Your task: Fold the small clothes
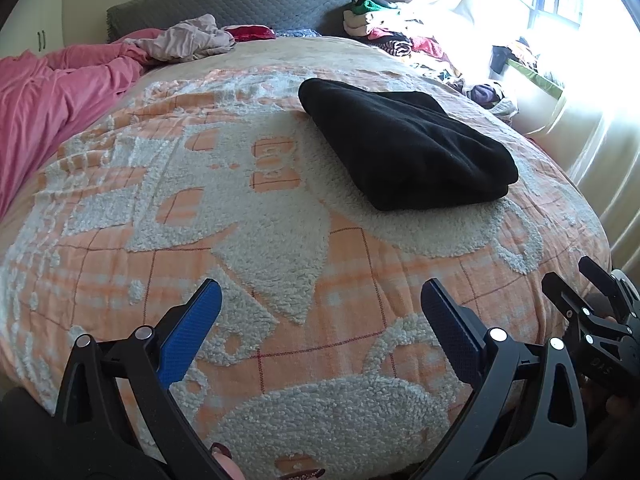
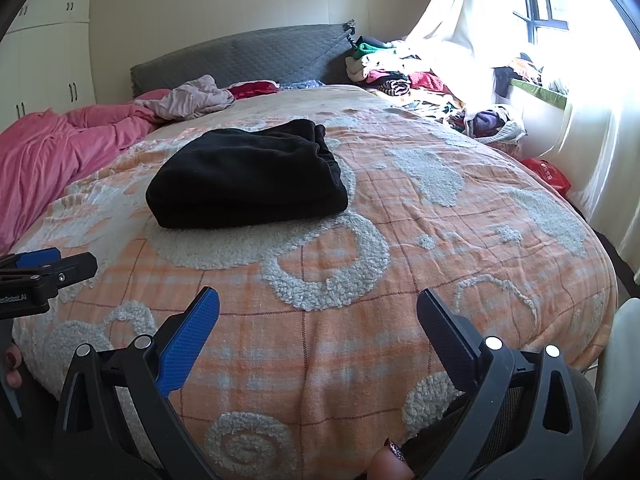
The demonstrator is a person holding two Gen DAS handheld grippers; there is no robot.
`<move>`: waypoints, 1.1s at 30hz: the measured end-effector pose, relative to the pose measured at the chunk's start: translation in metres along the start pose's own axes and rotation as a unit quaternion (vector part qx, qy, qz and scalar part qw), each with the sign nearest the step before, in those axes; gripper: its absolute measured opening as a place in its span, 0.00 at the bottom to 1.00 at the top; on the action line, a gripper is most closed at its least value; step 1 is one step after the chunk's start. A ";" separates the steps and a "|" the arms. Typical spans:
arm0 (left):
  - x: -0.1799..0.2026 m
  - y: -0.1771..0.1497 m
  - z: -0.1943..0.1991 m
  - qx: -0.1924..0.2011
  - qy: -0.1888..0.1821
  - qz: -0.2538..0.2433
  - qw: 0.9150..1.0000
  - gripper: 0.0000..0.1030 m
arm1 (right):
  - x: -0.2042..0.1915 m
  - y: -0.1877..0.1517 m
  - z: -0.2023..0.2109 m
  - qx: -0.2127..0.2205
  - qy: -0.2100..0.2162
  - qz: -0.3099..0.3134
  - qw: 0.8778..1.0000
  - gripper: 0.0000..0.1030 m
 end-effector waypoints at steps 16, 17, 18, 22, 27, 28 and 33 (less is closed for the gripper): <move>0.002 -0.004 -0.003 -0.011 0.007 -0.006 1.000 0.91 | -0.002 -0.001 -0.003 -0.004 0.003 -0.003 1.000 0.96; 0.002 -0.004 -0.003 -0.011 0.008 -0.007 1.000 0.91 | -0.002 -0.001 -0.003 -0.004 0.002 -0.003 1.000 0.96; 0.002 -0.004 -0.003 -0.011 0.009 -0.008 1.000 0.91 | -0.001 -0.001 -0.002 -0.004 0.002 -0.003 1.000 0.96; 0.002 -0.005 -0.003 -0.014 0.009 -0.008 1.000 0.91 | -0.001 -0.001 -0.002 -0.005 0.001 -0.006 1.000 0.96; 0.002 -0.006 -0.003 -0.016 0.006 -0.007 1.000 0.91 | 0.000 -0.001 -0.002 -0.005 0.000 -0.008 1.000 0.96; 0.003 -0.006 -0.003 -0.016 0.005 -0.006 1.000 0.91 | 0.000 -0.002 -0.002 -0.006 0.000 -0.009 1.000 0.96; 0.004 -0.007 -0.004 -0.016 -0.001 -0.007 1.000 0.91 | 0.001 -0.002 -0.001 -0.005 -0.003 -0.013 1.000 0.96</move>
Point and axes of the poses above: each gripper's, at about its wrist camera, not at the fingertips, and z roughly against the way its jaws point, x to its right, y to its top, the point moved 7 cm from there along -z, roughly the way its jaws point, and after that the axes turned 10 degrees about z, right-handed, at the moved point
